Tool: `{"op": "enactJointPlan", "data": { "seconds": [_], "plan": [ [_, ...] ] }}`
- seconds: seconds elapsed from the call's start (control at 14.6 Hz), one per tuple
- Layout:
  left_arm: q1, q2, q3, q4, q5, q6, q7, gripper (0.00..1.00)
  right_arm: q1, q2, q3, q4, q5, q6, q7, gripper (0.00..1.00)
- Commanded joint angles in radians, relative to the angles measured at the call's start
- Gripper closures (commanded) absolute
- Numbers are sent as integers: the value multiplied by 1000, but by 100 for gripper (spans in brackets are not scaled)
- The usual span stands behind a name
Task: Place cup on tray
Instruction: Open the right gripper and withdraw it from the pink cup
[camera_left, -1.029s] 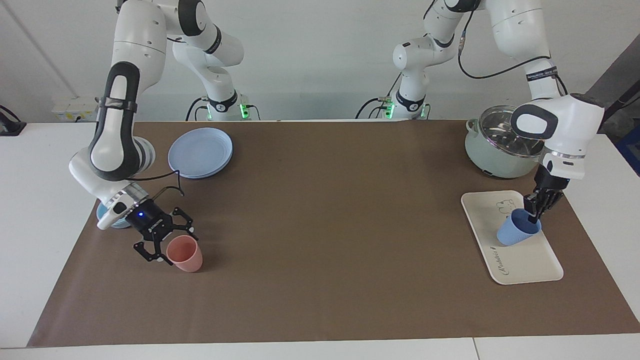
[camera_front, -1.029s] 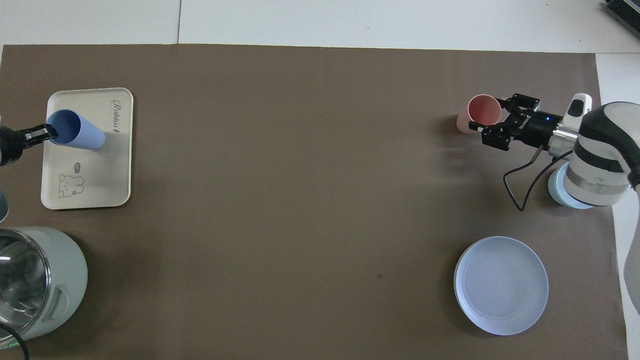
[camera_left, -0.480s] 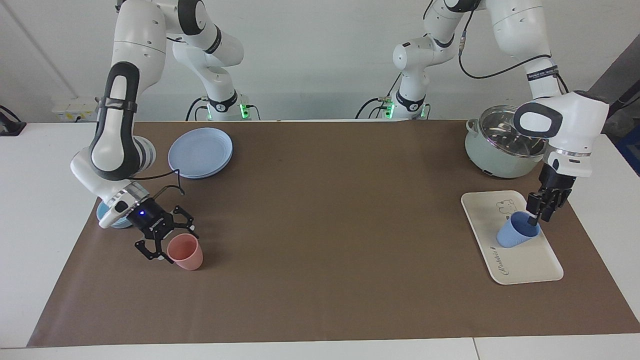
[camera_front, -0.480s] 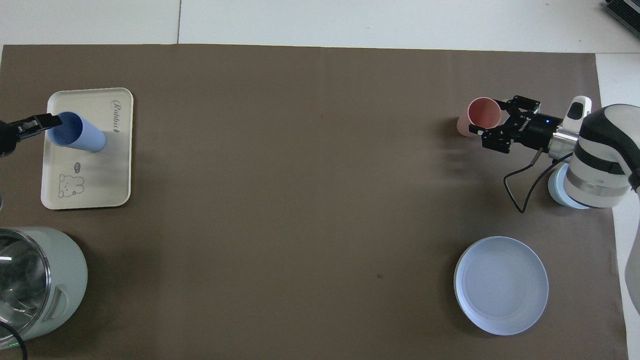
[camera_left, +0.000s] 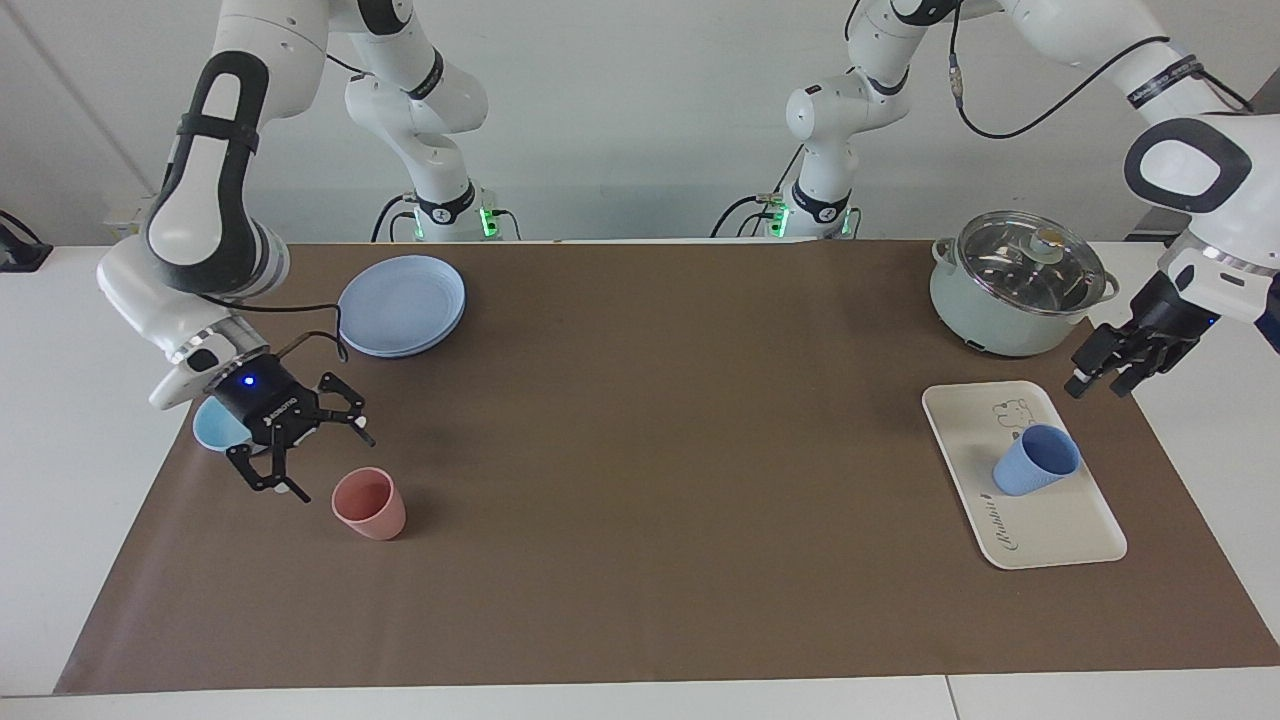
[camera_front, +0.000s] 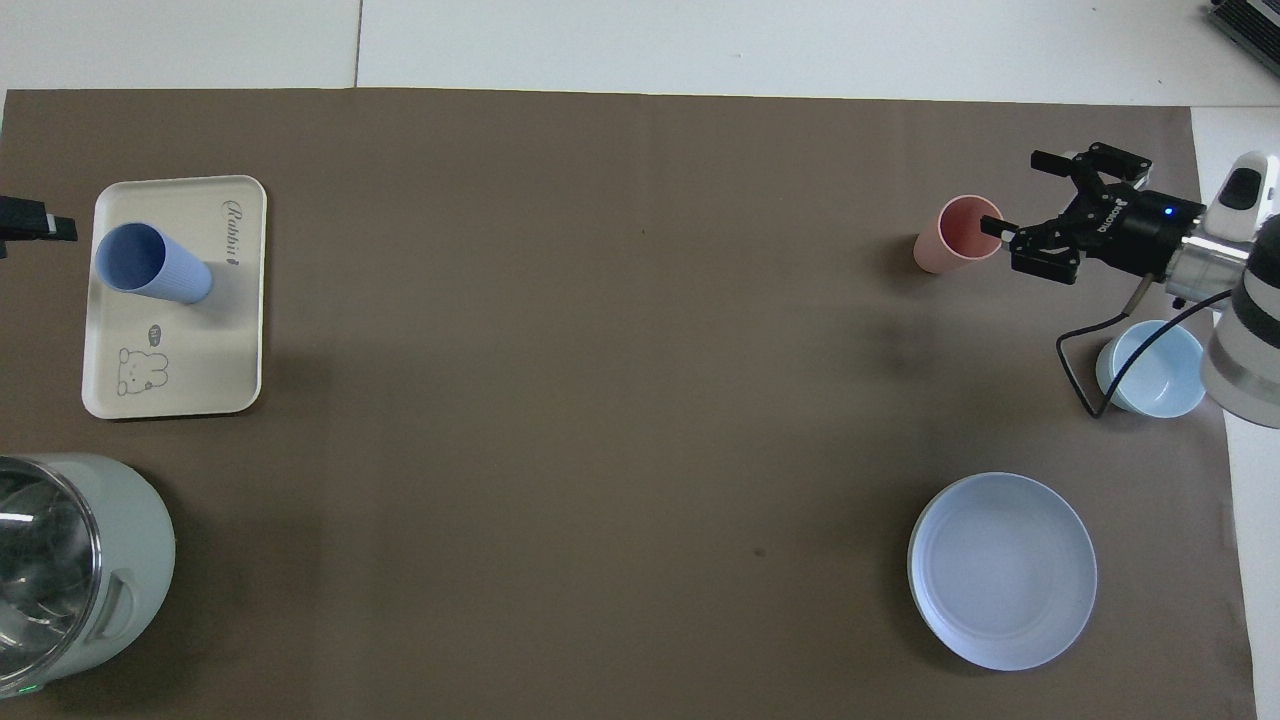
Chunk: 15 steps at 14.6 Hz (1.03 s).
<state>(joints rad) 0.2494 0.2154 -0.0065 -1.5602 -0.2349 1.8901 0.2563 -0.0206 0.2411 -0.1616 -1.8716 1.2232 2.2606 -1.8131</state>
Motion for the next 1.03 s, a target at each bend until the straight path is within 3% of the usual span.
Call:
{"op": "enactJointPlan", "data": {
  "seconds": [0.0,0.34,0.48,0.62,0.75,0.96],
  "plan": [
    [-62,35,0,173,155,-216,3,6,-15,-97,5,-15,-233,-4,150,0],
    [-275,-27,5,207,319,-422,-9,3,29,-213,17,5,-780,-50,533,0],
    [-294,-77,-6,203,335,-450,-15,3,73,-258,19,12,-1009,-97,818,0],
    [-294,-96,-7,201,316,-430,-78,2,117,-282,19,66,-1216,-223,1073,0],
    [-288,-99,-4,193,292,-410,-118,0,125,-283,19,146,-1292,-373,1274,0],
    [-286,-136,-6,108,290,-310,-123,0,114,-301,11,201,-1292,-481,1446,0]
  ]
}}
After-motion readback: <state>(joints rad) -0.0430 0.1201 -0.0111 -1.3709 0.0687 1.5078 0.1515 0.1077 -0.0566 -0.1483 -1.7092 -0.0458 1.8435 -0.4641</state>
